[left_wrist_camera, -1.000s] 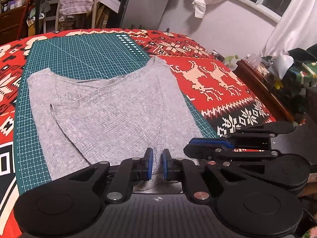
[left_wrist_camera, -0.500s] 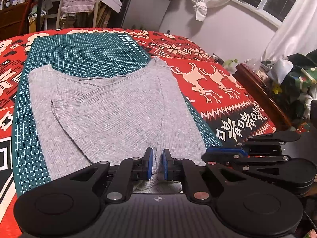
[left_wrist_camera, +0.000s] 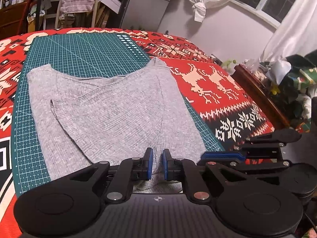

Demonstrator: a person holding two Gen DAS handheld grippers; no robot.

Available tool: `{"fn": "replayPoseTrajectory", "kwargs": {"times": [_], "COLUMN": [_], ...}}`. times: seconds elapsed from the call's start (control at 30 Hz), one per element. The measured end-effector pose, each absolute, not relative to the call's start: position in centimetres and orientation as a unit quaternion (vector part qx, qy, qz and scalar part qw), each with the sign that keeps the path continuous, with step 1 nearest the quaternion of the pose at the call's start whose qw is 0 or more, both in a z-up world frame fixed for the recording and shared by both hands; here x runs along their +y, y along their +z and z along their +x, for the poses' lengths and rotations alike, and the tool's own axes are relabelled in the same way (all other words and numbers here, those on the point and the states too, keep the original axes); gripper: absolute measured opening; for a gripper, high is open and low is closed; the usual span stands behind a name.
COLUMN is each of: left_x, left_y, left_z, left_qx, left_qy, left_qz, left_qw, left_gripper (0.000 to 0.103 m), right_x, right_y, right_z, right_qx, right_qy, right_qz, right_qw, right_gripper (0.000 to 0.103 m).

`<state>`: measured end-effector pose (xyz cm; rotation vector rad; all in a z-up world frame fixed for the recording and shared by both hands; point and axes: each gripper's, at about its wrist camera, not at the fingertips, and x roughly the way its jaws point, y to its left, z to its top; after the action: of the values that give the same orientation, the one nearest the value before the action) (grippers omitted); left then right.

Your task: Fold clothes

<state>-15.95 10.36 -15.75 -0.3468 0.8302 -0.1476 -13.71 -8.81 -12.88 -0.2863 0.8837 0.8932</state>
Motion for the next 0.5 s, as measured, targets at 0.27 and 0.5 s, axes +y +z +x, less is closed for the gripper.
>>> {"fn": "replayPoseTrajectory", "kwargs": {"times": [0.27, 0.5], "left_x": [8.8, 8.3], "left_y": [-14.8, -14.4], "left_z": [-16.5, -16.7], "left_qx": [0.41, 0.42], "left_qy": [-0.093, -0.095], "left_qz": [-0.126, -0.098], "left_qw": [0.898, 0.897], "left_gripper": [0.01, 0.01], "right_x": [-6.4, -6.6], "right_y": [-13.3, -12.5], "right_z": [-14.3, -14.8], "right_qx": [0.396, 0.399], "right_qy": [0.433, 0.439], "right_qz": [-0.162, -0.166], "right_qw": [0.794, 0.788], "right_gripper": [0.008, 0.009]}}
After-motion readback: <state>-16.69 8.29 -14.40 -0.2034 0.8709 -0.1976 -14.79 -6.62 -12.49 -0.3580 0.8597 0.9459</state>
